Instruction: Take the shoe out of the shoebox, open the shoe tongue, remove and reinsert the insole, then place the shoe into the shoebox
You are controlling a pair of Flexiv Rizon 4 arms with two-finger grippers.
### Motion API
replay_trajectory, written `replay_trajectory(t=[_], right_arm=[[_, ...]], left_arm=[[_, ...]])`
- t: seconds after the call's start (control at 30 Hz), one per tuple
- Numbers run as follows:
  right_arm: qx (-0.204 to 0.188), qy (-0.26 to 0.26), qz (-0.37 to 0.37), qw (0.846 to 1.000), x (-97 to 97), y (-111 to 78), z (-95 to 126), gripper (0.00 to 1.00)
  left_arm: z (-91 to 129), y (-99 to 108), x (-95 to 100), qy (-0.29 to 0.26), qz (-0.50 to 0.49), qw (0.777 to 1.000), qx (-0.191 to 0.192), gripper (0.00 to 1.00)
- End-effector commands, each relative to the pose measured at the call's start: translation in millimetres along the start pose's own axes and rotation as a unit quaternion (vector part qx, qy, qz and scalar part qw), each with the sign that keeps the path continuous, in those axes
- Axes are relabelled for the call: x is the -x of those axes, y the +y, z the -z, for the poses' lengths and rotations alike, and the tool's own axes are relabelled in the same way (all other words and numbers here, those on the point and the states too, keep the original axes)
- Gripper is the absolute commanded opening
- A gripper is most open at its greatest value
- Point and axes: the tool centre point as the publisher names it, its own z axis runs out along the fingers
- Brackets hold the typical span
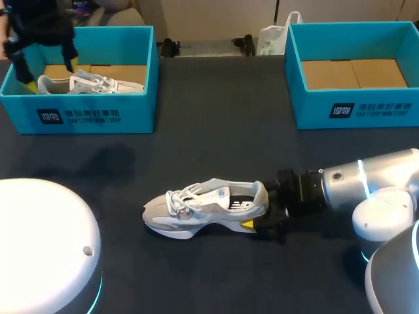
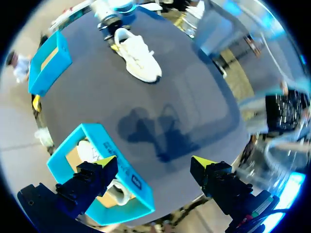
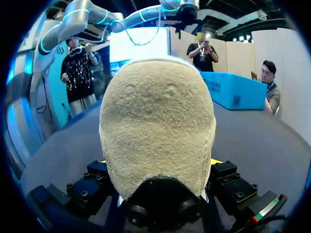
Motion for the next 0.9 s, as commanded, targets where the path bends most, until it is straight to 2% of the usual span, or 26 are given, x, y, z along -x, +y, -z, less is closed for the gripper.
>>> replay_trajectory(t=[0.03,0.43,0.57,0.63,0.67,0.7,0.73,0.77,0.8,0.83,0.9], right_arm=[[-0.003,0.000,0.000,1.000,-0.7,1.9,0,0.00],[-0.003,0.000,0.000,1.000,-0.7,1.9,0,0.00],[-0.003,0.000,0.000,1.000,-0.7,1.9,0,0.00],[-0.003,0.000,0.000,1.000,-0.7,1.9,0,0.00],[-0.003,0.000,0.000,1.000,-0.7,1.9,0,0.00],[-0.003,0.000,0.000,1.000,-0.7,1.9,0,0.00],[-0.003,0.000,0.000,1.000,-0.7,1.9,0,0.00],[-0.003,0.000,0.000,1.000,-0.7,1.9,0,0.00],[-0.003,0.000,0.000,1.000,-0.7,1.9,0,0.00],[-0.003,0.000,0.000,1.000,-0.7,1.9,0,0.00],[-0.003,0.000,0.000,1.000,-0.7,1.9,0,0.00]], left_arm=[[-6,-45,-5.0,0.074,0.262,0.961,0.052,1.00],[-6,-45,-5.0,0.074,0.262,0.961,0.052,1.00],[-12,-70,-14.2,0.075,0.377,0.923,0.006,1.00],[-17,-87,-21.5,0.063,0.439,0.896,-0.015,1.00],[-18,-95,-23.2,0.074,0.463,0.883,-0.023,1.00],[-18,-95,-23.2,0.074,0.463,0.883,-0.023,1.00],[-21,-111,-27.8,0.045,0.526,0.848,-0.046,1.00],[-21,-117,-28.5,0.040,0.548,0.834,-0.050,1.00],[-22,-127,-26.4,0.039,0.605,0.794,-0.047,1.00],[-25,-140,-21.8,0.012,0.666,0.746,-0.028,1.00],[-25,-140,-21.8,0.012,0.666,0.746,-0.028,1.00]])
